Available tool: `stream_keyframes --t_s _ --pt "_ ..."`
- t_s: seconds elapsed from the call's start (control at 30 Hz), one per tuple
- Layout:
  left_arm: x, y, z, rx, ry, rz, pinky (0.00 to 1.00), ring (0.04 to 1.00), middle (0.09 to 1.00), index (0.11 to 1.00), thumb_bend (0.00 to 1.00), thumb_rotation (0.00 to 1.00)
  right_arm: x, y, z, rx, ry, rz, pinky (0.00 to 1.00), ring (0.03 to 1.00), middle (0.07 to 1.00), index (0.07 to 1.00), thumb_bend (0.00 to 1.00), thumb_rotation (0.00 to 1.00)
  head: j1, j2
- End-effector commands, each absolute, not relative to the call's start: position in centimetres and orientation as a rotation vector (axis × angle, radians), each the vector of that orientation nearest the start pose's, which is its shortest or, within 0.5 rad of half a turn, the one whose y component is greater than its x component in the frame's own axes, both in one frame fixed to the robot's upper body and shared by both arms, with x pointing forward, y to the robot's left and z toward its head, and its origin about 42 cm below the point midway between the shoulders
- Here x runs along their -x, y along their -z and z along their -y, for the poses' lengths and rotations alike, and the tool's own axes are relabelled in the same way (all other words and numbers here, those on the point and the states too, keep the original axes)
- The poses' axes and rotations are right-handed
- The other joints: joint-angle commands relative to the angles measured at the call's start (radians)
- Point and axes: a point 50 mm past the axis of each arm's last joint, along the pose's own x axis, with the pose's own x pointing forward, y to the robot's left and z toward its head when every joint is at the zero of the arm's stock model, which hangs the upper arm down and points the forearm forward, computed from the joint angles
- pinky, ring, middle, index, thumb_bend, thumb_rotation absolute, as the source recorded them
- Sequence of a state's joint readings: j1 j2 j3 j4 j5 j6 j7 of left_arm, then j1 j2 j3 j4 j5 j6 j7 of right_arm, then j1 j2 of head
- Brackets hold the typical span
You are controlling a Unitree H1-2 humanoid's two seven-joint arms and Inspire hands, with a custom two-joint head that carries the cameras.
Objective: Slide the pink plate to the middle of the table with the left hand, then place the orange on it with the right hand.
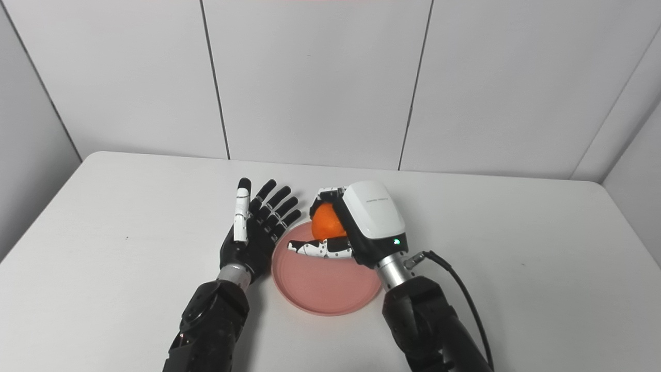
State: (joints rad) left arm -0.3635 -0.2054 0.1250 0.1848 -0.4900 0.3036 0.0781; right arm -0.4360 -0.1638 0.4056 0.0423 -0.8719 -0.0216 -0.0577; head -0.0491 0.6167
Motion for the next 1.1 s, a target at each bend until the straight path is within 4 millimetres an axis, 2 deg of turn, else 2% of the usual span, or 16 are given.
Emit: stream_keyframes --t_s 0.0,0.23,0.53,0.77,0.93,1.07 --pt "-36.8 -11.1 -10.9 0.703 0.052 -0.356 0.78 0.795 0.806 0.858 0.61 0.83 -38.3 -22.5 11.6 1.072 -0.234 0.688 0.10 0.157 0.224 0.263 0.49 0.46 0.000 0.000" --pt "-36.8 -11.1 -10.9 0.686 0.055 -0.356 0.76 0.780 0.794 0.854 0.61 0.85 -38.7 -21.2 11.9 1.131 -0.248 0.631 0.13 0.189 0.256 0.306 0.47 0.52 -0.002 0.002" --pt "-36.8 -11.0 -10.9 0.670 0.056 -0.358 0.76 0.782 0.799 0.858 0.60 0.86 -38.4 -19.5 12.1 1.150 -0.275 0.628 0.11 0.170 0.241 0.290 0.48 0.48 -0.002 0.002" --pt "-36.8 -11.0 -10.9 0.662 0.056 -0.360 0.77 0.785 0.800 0.866 0.59 0.88 -38.1 -18.9 12.1 1.163 -0.290 0.625 0.11 0.166 0.242 0.294 0.48 0.48 -0.008 0.006" --pt "-36.9 -10.9 -10.9 0.659 0.060 -0.362 0.79 0.787 0.801 0.861 0.59 0.88 -37.9 -18.5 12.0 1.156 -0.296 0.616 0.12 0.183 0.265 0.336 0.52 0.44 -0.008 0.006" --pt "-36.9 -11.0 -10.8 0.659 0.058 -0.363 0.77 0.760 0.778 0.829 0.59 0.87 -37.7 -18.2 12.1 1.151 -0.289 0.613 0.12 0.175 0.257 0.320 0.56 0.42 -0.008 0.008"
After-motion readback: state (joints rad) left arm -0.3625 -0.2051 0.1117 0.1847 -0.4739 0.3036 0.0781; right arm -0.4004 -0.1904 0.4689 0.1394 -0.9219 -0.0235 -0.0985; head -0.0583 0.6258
